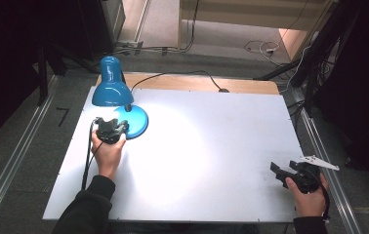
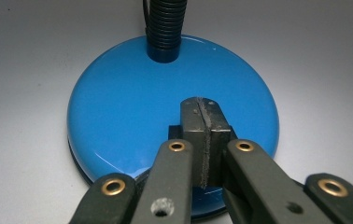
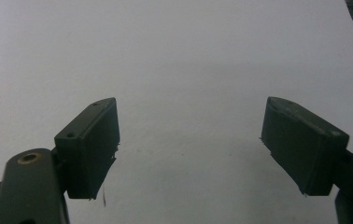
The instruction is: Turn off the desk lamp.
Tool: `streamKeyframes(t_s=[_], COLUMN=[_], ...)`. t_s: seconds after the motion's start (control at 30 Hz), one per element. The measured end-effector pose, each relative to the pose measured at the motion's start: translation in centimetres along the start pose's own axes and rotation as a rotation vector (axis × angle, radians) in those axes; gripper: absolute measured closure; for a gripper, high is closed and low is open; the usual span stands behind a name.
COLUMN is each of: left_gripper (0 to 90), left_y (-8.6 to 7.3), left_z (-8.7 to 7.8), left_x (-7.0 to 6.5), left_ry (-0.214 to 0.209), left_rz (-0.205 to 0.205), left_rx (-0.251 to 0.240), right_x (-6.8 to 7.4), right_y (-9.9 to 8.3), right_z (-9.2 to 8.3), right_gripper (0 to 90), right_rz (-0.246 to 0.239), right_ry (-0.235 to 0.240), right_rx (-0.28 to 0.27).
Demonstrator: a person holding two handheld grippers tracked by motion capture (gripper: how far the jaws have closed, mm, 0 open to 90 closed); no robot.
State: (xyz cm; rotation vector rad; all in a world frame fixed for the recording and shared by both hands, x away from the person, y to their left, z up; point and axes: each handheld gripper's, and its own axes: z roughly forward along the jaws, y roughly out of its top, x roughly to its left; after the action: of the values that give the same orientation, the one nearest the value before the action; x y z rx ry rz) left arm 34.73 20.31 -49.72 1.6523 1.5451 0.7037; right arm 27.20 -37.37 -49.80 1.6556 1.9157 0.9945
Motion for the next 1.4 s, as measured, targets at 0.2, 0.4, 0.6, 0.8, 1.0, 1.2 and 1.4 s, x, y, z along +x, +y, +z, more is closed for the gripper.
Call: streamKeyframes(t_s=[0.2,0.4,0.6,0.8,1.0,1.2,1.4], left_gripper=[90.0,90.0,90.0,90.0,90.0,87.8,83.6], left_y=[0.0,0.0,0.0,0.1,0.3,0.7,0.7], left_z=[0.1,0.2,0.7,1.1,1.1,0.5,0.4], left_x=[0.0,0.1,0.3,0.6,1.0,1.5,1.5], left_ry=[0.004,-0.002,0.016,0.010,0.010,0.018,0.012], left_rz=[0.010,0.003,0.004,-0.025,-0.048,-0.060,-0.070], left_rx=[-0.006,-0.009,-0.023,-0.033,-0.027,-0.049,-0.053], right_x=[0.0,0.1,0.0,0.0,0.0,0.1,0.0], right_y=[0.0,0.0,0.0,0.0,0.1,0.1,0.1], right_z=[0.0,0.0,0.0,0.0,0.0,0.0,0.0], right_gripper=[18.2,18.2,18.2,18.2,18.2,18.2,18.2], right_rz=[-0.003,-0.006,-0.004,-0.003,-0.001,-0.005,-0.003], right_ry=[0.002,0.002,0.002,0.003,0.004,0.006,0.006], right_rx=[0.000,-0.001,-0.003,-0.001,-0.002,-0.003,0.000])
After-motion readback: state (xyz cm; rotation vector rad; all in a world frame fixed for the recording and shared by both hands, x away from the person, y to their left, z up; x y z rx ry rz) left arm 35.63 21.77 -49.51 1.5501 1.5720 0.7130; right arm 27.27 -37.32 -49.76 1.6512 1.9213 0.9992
